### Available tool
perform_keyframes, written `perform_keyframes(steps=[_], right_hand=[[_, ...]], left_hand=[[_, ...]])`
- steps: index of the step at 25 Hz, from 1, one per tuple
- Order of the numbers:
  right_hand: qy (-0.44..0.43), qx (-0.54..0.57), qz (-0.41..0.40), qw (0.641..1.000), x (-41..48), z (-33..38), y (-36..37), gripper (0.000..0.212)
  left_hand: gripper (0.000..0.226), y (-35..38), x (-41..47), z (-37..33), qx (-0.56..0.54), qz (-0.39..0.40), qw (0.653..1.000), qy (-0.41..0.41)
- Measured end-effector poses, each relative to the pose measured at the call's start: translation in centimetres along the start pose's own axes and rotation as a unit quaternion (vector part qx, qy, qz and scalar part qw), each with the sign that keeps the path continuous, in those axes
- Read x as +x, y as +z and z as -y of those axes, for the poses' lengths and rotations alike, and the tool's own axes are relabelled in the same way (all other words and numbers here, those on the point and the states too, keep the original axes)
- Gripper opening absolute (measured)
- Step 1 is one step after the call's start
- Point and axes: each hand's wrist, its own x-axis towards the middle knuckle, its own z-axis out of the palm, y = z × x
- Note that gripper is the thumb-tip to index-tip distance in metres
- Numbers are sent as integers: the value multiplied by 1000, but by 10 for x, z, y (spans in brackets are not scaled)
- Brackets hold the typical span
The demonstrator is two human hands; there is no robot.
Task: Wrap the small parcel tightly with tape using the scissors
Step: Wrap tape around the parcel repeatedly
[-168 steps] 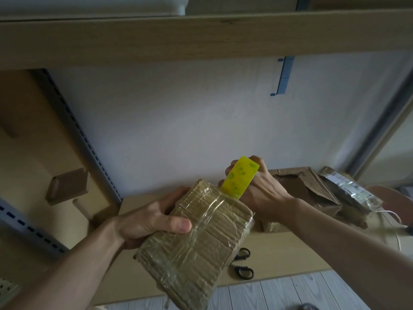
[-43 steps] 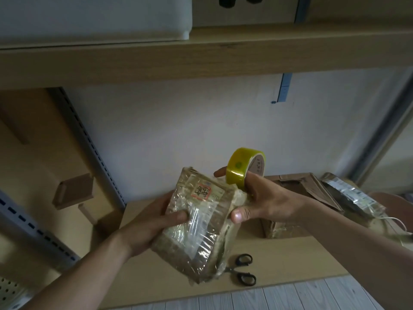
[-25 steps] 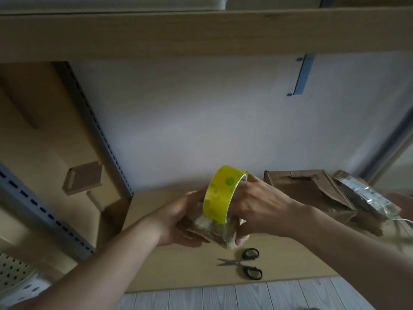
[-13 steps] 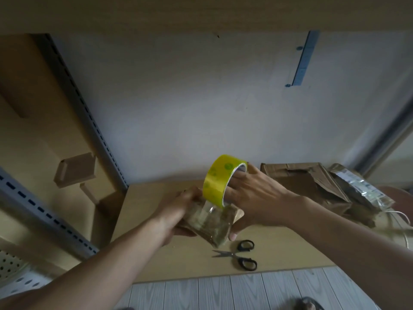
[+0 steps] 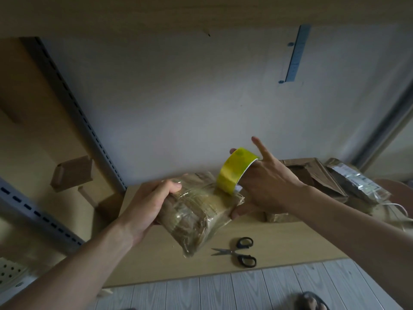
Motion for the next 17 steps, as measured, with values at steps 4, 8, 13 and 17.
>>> perform_keyframes(steps=[4,8,13,17], right_hand=[[3,94,-26,995,-10,-4,16,63],[-3,424,-47,905,-9,8,10,49],[36,586,44,809,-17,9,-16,88],[29,287,-47,956,-12,2,-3,96]], left_hand=[[75,-12,2,5,-53,-3,998,-30],[76,-10,0,9,-57,21,998,-32],[67,-8,-5,4,-113,12,993,-2],[79,-10,-8,8,-126,22,991,39]])
